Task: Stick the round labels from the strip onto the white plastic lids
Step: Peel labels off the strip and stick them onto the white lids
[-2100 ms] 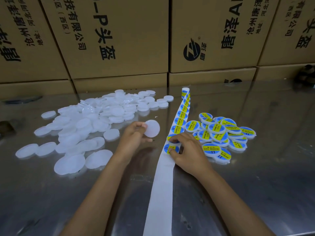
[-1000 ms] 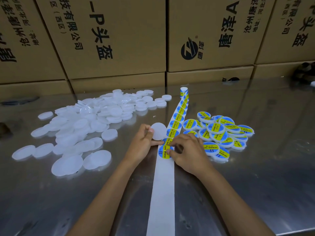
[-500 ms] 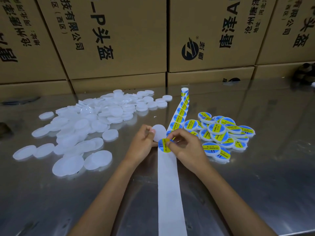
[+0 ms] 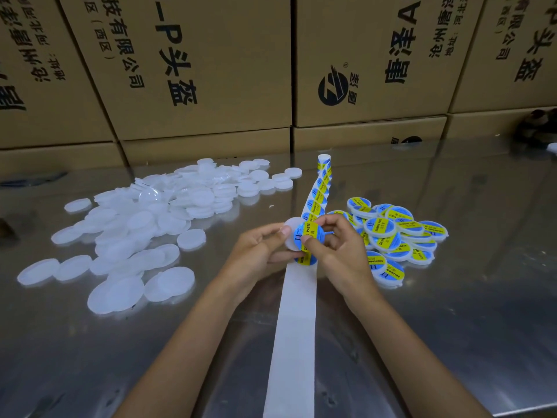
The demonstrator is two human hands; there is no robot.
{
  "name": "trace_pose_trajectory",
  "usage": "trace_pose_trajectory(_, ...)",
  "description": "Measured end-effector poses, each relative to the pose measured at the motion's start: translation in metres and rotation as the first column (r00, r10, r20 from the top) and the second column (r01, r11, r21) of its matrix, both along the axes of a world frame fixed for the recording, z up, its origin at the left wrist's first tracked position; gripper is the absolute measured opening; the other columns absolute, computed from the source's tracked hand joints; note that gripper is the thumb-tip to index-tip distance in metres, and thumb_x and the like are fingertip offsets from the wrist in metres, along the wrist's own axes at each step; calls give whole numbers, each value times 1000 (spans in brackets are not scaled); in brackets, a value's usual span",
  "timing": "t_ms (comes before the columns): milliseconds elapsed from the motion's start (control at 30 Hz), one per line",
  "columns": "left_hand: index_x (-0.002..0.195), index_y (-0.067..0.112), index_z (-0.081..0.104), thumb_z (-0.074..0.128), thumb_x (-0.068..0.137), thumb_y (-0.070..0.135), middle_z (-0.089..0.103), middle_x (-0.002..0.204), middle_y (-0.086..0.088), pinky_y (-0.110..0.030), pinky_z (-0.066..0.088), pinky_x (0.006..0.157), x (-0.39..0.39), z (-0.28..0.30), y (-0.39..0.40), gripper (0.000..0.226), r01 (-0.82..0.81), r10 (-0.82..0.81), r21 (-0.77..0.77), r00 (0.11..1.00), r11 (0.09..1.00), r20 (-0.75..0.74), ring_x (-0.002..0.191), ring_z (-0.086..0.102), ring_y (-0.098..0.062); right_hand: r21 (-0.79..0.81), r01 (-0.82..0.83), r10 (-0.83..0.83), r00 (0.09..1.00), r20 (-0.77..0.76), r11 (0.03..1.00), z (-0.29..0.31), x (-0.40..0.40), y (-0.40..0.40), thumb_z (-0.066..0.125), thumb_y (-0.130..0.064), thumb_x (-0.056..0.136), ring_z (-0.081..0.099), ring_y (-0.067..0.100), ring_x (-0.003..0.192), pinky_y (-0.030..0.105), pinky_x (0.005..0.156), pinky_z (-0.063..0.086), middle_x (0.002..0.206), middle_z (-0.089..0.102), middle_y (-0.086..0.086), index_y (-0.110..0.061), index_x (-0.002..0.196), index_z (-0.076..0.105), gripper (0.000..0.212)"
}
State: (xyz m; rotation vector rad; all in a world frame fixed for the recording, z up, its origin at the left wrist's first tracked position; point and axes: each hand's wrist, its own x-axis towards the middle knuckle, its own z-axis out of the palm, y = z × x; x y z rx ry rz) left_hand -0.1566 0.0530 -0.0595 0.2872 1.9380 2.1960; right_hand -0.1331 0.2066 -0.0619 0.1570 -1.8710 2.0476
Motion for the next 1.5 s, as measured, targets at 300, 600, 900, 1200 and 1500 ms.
trace_pose_trajectory(300, 127, -2, 63, 48, 104, 14, 72, 116, -20, -38, 57, 94, 1, 4, 8, 31, 39, -45, 90, 997, 995, 67, 105, 71, -35, 79, 53, -49, 998, -51, 995, -5, -2, -2, 72, 3, 83, 65, 18, 74, 21, 59, 53, 86, 64, -8, -21, 90, 56, 30)
trace_pose_trajectory(600, 124, -7, 61, 43, 104, 6, 72, 113, -22, -46, 54, 99, 0, 5, 9, 30, 16, -25, 98, 995, 995, 94, 102, 72, -38, 85, 73, -67, 996, -66, 994, -4, -2, -2, 72, 3, 83, 67, 27, 79, 23, 59, 55, 88, 65, -12, -24, 90, 56, 32)
trace_pose_trajectory(900, 119, 6, 68, 48, 104, 11, 75, 109, -14, -36, 58, 93, 2, 4, 10, 26, 39, -42, 59, 997, 998, 63, 99, 74, -30, 181, 130, -120, 991, -64, 975, -8, -4, 0, 75, -7, 83, 65, 19, 78, 27, 64, 55, 90, 65, -14, -26, 94, 58, 28)
trace_pose_trajectory(1200, 129, -1, 62, 42, 104, 11, 70, 120, -22, -32, 57, 90, 4, 7, 5, 33, 127, -143, 207, 988, 970, 63, 110, 69, -35, 333, 236, -246, 969, -15, 913, -12, -6, 4, 84, -46, 70, 53, 4, 85, 13, 70, 43, 104, 51, -10, -33, 128, 50, 69)
trace_pose_trajectory(1500, 121, 1, 69, 49, 93, 15, 67, 124, -25, -37, 55, 97, 3, 7, 6, 38, 223, -268, 281, 954, 934, 132, 111, 68, -40, 339, 351, -315, 936, -156, 873, -15, -8, 7, 80, -45, 76, 53, 13, 68, 22, 63, 42, 72, 60, -11, -21, 70, 59, 33)
